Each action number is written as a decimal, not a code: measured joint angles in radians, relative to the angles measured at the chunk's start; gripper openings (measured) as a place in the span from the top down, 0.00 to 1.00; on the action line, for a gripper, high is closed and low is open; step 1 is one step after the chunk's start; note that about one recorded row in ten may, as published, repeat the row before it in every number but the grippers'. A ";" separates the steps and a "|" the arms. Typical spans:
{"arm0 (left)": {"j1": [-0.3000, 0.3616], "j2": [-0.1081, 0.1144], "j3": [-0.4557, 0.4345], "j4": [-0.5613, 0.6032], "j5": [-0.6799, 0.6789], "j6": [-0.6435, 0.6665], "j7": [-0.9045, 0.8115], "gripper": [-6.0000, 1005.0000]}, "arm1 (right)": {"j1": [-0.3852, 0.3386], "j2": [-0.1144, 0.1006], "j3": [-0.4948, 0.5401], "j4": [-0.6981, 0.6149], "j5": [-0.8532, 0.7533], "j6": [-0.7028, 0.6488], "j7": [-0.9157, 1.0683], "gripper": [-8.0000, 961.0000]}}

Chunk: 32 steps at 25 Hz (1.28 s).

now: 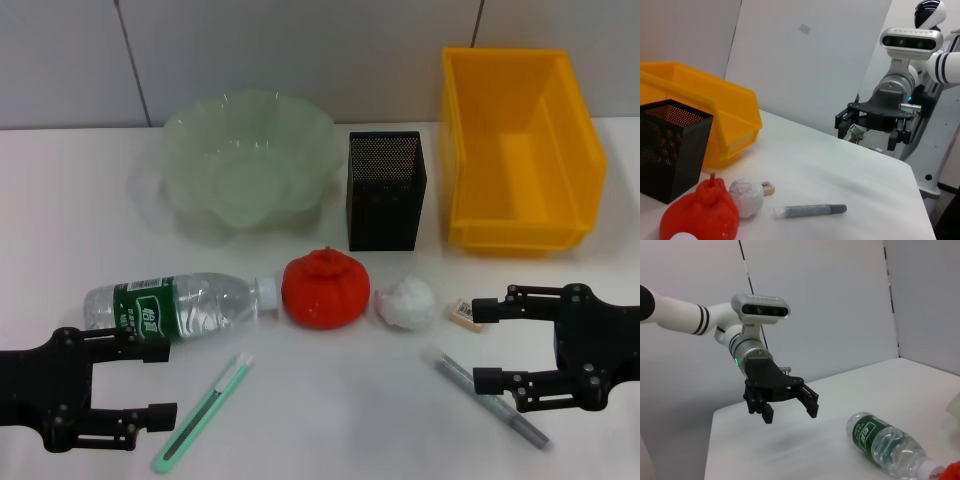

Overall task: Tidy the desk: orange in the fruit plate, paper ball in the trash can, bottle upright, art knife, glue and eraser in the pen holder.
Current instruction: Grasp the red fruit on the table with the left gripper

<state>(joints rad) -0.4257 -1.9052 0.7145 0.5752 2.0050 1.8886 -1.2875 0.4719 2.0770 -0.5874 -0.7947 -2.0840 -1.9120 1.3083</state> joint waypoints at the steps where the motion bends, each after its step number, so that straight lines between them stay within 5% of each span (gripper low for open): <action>1: 0.000 0.000 0.000 0.000 0.000 0.000 0.000 0.20 | 0.000 0.000 0.000 0.000 0.000 0.000 0.000 0.19; 18: -0.009 -0.001 0.000 0.009 0.002 -0.002 0.003 0.20 | -0.011 0.000 0.011 0.008 0.003 0.002 -0.004 0.19; 28: -0.012 -0.009 -0.008 0.060 0.002 -0.005 -0.008 0.20 | -0.082 -0.017 0.018 -0.008 0.004 0.000 -0.004 0.19; 31: -0.022 -0.024 -0.007 0.138 0.000 -0.011 -0.045 0.20 | -0.097 -0.022 0.036 -0.008 0.004 0.000 -0.004 0.19; 32: -0.073 -0.080 0.016 0.366 0.078 -0.031 -0.161 0.20 | -0.104 -0.022 0.049 -0.009 0.003 -0.004 -0.003 0.19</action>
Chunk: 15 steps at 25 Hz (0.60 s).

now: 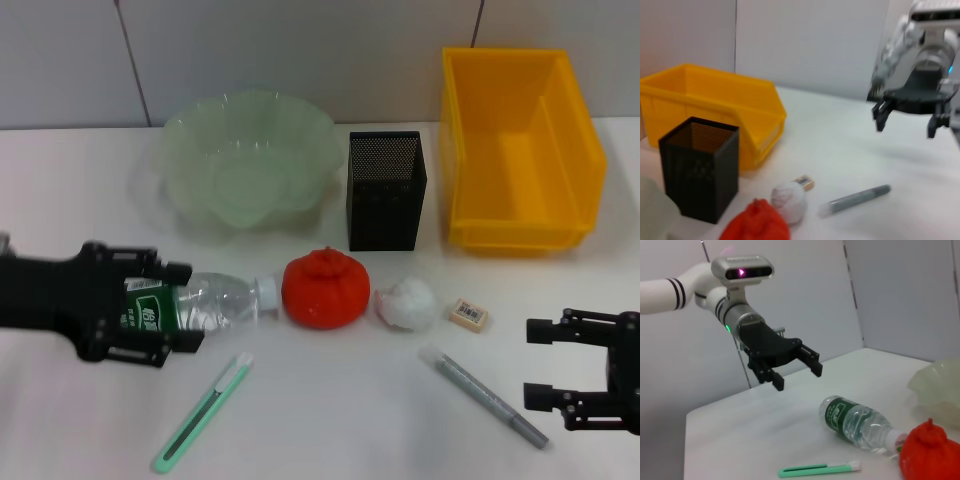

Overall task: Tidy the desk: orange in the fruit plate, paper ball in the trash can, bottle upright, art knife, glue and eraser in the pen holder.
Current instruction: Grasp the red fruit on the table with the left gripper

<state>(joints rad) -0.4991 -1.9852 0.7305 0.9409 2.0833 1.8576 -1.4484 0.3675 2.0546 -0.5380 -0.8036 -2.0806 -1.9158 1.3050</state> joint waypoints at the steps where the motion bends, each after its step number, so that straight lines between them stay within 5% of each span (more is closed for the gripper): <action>1: 0.000 0.000 0.000 0.000 0.000 0.000 0.000 0.20 | 0.000 0.000 0.000 0.000 0.000 0.000 0.000 0.19; 3: -0.056 -0.048 0.001 0.186 0.120 -0.001 -0.085 0.20 | -0.007 0.000 0.005 0.000 -0.002 -0.003 0.000 0.19; 6: -0.099 -0.076 0.008 0.283 0.205 0.000 -0.132 0.20 | -0.011 0.000 0.005 0.000 -0.004 -0.003 0.001 0.19; 15: -0.193 -0.085 0.218 0.365 0.366 -0.067 -0.318 0.20 | -0.025 -0.001 0.019 0.000 -0.008 0.003 0.003 0.19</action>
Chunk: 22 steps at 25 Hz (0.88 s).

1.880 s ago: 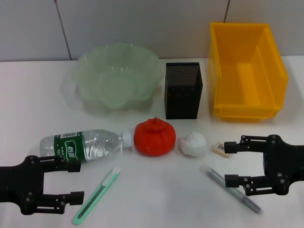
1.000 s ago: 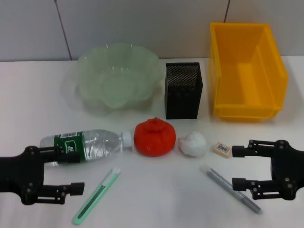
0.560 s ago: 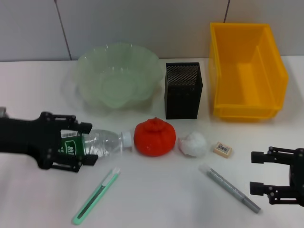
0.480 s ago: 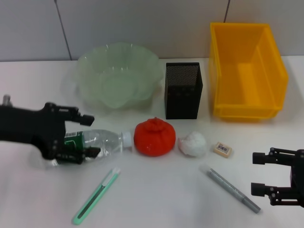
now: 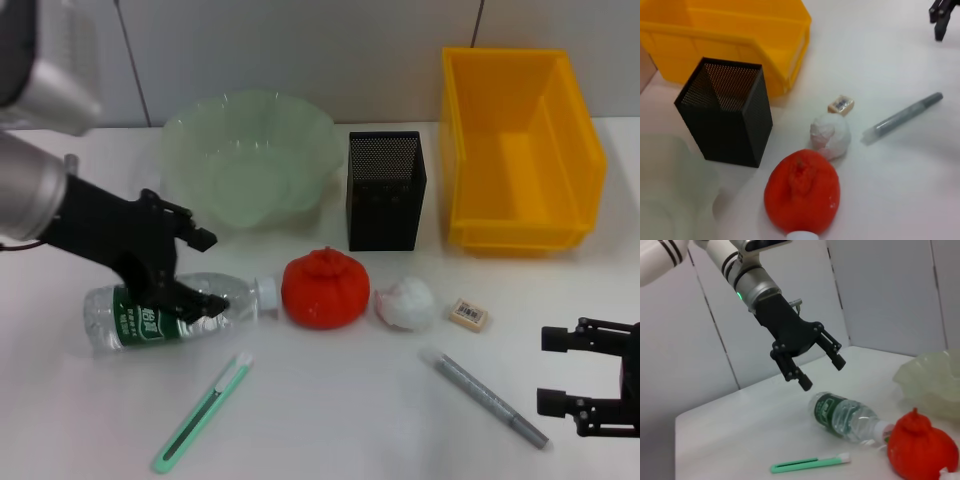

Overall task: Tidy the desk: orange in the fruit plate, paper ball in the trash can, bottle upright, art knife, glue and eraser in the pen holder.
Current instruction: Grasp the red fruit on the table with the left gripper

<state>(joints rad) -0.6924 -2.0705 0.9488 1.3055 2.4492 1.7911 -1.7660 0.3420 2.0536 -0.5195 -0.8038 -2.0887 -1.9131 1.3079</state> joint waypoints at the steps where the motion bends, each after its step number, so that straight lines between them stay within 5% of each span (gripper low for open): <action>1: -0.001 -0.001 0.042 0.000 0.000 -0.025 -0.022 0.20 | -0.002 -0.001 0.005 0.000 0.000 0.000 0.000 0.19; 8: -0.005 -0.006 0.250 -0.032 -0.016 -0.188 -0.127 0.20 | -0.020 -0.004 0.010 -0.002 -0.001 0.002 0.001 0.19; 22: -0.046 -0.008 0.297 -0.259 -0.141 -0.428 -0.144 0.20 | -0.025 0.001 0.001 -0.001 -0.001 -0.005 -0.007 0.19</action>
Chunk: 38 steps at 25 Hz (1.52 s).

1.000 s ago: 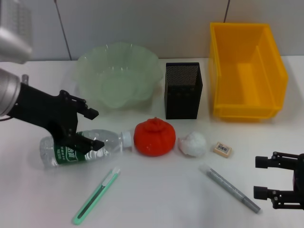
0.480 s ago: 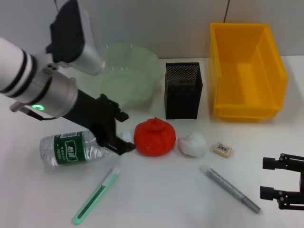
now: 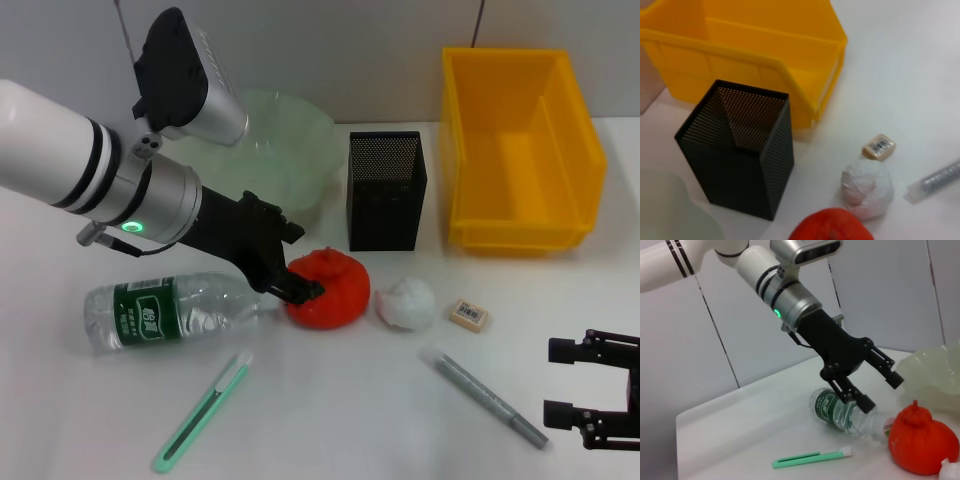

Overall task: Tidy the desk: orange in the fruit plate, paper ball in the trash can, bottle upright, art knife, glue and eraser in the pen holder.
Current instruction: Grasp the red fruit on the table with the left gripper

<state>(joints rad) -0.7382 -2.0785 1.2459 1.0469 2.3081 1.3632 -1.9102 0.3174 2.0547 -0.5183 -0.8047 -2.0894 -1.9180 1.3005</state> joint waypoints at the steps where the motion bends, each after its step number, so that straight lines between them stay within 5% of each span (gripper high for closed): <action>1: -0.001 0.000 0.005 -0.009 -0.002 -0.015 0.000 0.20 | 0.000 0.001 -0.001 0.000 0.000 0.000 0.000 0.19; 16: -0.010 -0.001 0.210 -0.150 -0.099 -0.285 0.034 0.20 | 0.002 0.007 -0.002 0.007 0.000 0.006 -0.006 0.19; 27: -0.014 -0.002 0.223 -0.175 -0.101 -0.328 0.039 0.20 | 0.006 0.007 -0.002 0.009 0.000 0.008 -0.006 0.19; 38: -0.016 0.000 0.216 -0.188 -0.104 -0.335 0.037 0.57 | 0.008 0.008 -0.002 0.015 0.000 0.027 -0.006 0.19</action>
<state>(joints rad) -0.7542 -2.0785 1.4618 0.8584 2.2037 1.0287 -1.8737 0.3253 2.0622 -0.5200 -0.7901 -2.0893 -1.8907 1.2949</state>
